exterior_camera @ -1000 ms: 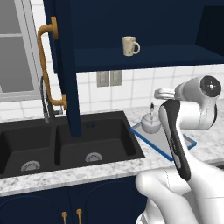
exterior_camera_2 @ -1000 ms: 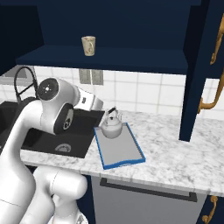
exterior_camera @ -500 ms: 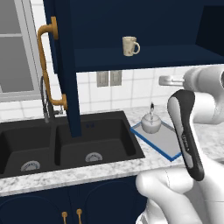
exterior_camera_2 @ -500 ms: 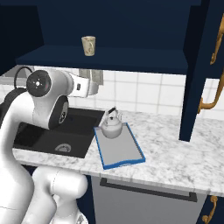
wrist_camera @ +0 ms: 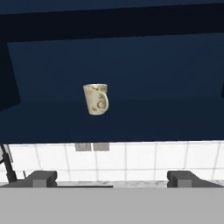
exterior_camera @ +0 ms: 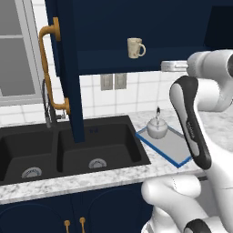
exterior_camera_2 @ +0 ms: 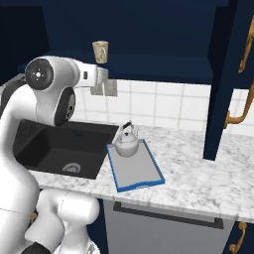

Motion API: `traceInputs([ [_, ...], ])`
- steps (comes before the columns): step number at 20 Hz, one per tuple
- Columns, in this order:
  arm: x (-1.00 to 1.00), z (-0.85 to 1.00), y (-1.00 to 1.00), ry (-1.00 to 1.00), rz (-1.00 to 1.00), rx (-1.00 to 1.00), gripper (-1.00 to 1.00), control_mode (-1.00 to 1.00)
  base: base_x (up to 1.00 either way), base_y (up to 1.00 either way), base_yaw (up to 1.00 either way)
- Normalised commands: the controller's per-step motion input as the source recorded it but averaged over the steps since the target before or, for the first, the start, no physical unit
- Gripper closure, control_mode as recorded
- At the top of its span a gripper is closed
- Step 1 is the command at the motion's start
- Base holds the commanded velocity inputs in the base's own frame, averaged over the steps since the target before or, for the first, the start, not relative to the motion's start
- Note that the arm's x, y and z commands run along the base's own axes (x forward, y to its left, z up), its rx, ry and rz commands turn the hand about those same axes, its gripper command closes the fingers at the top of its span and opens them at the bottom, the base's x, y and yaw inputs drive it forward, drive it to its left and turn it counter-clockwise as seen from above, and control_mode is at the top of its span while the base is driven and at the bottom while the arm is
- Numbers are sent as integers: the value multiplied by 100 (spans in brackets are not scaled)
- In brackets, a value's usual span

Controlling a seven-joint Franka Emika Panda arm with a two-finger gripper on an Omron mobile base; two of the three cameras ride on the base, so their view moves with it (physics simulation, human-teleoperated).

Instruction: Pick the kettle from the counter and place it on the tray. Then pick the mug from the cabinet and place it on the tray. Then close the cabinet doors.

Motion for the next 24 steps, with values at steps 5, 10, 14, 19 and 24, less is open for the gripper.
traceInputs([
  [5, 35, 24, 0, 0, 10, 0, -100, -100, 0, 0, 0],
  [10, 34, 10, -1, 3, 9, 0, -100, -100, 0, 0, 0],
  [14, 15, -5, 5, 0, 3, 0, -100, -100, 0, 0, 0],
  [19, 35, -8, 2, 2, 0, 0, -100, -100, 0, 0, 0],
  [24, 54, -6, 4, 10, 0, 0, -100, -100, 0, 0, 0],
])
